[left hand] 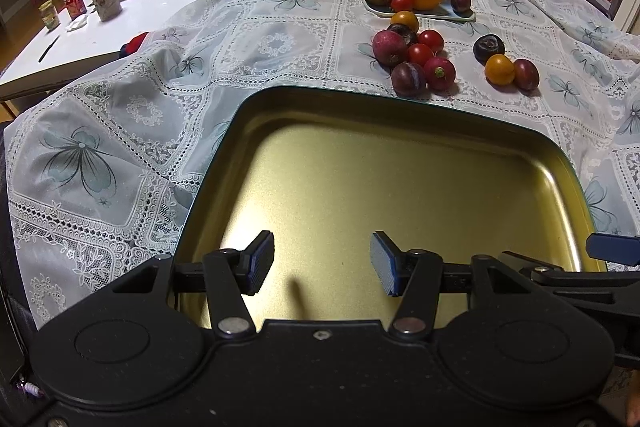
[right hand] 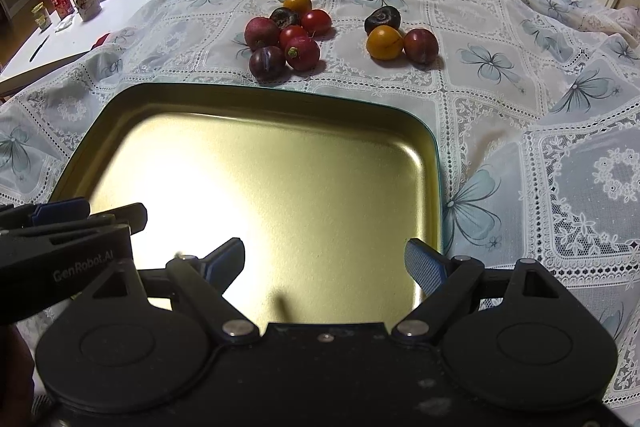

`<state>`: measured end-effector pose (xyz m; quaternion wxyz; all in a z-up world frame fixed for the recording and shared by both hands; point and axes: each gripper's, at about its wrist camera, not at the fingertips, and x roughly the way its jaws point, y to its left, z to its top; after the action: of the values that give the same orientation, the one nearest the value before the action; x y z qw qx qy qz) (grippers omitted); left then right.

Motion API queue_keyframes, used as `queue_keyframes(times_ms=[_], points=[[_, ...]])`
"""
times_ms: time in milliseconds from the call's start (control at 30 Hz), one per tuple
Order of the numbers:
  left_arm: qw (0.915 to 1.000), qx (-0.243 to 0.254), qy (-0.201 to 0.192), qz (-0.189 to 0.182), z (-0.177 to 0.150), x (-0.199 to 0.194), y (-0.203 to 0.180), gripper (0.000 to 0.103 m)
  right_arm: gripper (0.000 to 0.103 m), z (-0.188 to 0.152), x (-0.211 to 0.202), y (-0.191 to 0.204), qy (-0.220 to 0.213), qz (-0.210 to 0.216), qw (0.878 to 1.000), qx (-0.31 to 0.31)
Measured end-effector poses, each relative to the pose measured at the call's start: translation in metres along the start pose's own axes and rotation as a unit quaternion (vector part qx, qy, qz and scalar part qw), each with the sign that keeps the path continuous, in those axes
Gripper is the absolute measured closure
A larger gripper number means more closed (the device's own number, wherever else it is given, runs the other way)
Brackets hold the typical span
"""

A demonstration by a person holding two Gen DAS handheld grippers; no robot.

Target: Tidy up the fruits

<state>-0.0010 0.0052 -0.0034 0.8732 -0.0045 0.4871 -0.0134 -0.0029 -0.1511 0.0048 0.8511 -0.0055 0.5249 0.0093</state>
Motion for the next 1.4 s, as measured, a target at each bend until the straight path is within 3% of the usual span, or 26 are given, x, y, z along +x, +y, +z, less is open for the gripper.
queue_keyframes(times_ms=[1400], points=[[1.0000, 0.003, 0.007, -0.006, -0.002, 0.002, -0.002, 0.046, 0.012, -0.003, 0.012, 0.001, 0.038, 0.011, 0.999, 0.001]])
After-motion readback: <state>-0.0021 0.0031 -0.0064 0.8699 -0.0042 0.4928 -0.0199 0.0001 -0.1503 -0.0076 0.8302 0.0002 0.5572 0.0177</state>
